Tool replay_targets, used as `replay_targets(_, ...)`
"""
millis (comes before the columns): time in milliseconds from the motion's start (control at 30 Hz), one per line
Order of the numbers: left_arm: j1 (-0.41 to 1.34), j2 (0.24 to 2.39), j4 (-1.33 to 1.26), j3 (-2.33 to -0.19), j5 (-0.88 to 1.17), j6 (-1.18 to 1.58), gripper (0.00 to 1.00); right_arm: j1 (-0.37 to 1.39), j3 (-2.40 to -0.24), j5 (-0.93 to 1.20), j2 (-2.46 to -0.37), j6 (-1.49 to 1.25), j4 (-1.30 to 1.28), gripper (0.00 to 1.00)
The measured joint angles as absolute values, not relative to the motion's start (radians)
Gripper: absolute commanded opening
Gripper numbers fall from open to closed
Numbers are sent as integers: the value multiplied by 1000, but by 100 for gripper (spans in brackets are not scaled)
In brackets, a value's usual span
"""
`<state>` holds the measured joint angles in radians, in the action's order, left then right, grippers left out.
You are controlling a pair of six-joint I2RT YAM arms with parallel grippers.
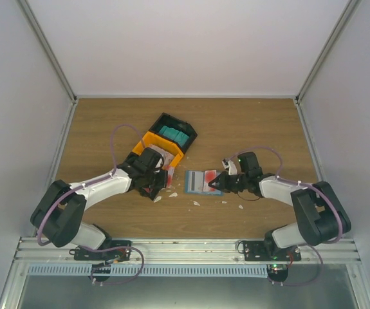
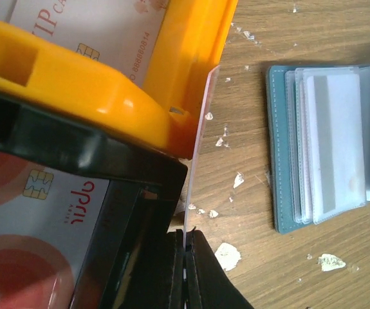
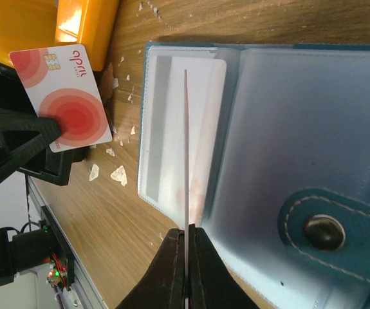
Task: Put the credit cards into the card holder
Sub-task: Insert the credit card into the card holder.
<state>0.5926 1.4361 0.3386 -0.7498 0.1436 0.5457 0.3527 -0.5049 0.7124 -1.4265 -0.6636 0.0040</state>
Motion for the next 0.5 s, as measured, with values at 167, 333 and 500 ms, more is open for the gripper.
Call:
replay_targets(167, 588, 1433, 351, -749, 140, 545, 0, 361, -505, 730, -1485, -671, 47, 0)
replay_targets(333, 587, 1433, 341, -745, 196, 538, 0, 366, -506, 751, -1529, -696, 84, 0)
replay_targets(500, 591, 1450, 313, -742, 255, 539, 0, 366, -517, 773, -1572, -729, 102, 1)
